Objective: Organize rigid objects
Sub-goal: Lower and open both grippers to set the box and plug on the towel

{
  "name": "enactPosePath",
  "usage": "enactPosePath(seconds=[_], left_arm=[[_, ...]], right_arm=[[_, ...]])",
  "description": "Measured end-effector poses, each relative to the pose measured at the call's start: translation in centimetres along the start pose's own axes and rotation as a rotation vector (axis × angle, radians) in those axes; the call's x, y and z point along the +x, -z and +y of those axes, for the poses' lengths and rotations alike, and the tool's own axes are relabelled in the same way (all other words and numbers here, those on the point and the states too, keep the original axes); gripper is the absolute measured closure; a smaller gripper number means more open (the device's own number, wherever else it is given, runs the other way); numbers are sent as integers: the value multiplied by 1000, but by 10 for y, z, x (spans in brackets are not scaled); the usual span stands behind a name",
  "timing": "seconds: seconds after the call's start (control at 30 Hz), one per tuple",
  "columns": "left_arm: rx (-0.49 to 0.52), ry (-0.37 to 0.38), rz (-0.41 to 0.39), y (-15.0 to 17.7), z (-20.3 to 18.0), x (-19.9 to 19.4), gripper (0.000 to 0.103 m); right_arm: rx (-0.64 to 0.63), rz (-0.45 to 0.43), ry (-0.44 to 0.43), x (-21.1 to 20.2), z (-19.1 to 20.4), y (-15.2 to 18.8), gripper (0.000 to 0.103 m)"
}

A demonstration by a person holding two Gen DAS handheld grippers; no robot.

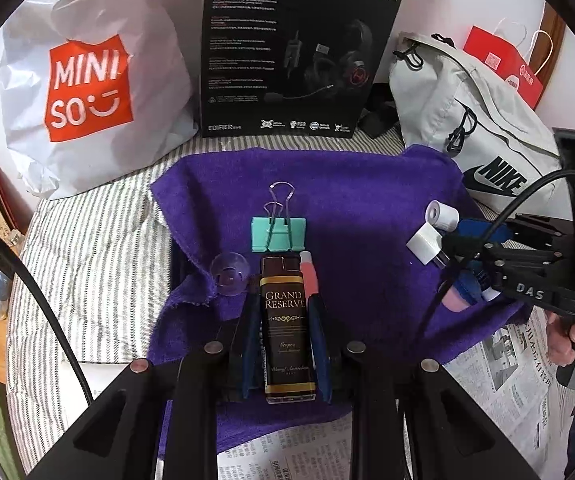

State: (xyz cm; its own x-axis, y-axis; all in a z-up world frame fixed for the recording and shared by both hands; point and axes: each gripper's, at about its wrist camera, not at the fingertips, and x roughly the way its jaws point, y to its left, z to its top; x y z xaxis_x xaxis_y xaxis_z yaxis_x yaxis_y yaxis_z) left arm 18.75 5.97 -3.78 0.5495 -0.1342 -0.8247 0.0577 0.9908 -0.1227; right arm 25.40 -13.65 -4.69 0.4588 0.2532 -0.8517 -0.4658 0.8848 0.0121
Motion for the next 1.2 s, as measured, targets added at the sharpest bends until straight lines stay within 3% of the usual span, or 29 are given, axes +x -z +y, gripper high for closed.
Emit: enactPosePath(seconds=[0.6,1.2], left_arm=[[36,36,45,-26,-36,41,80],[57,-23,80,-41,-48,70,80]], right_arm=[[71,-46,17,-38,-27,32,68],[138,-28,-16,-39,-35,61,68]])
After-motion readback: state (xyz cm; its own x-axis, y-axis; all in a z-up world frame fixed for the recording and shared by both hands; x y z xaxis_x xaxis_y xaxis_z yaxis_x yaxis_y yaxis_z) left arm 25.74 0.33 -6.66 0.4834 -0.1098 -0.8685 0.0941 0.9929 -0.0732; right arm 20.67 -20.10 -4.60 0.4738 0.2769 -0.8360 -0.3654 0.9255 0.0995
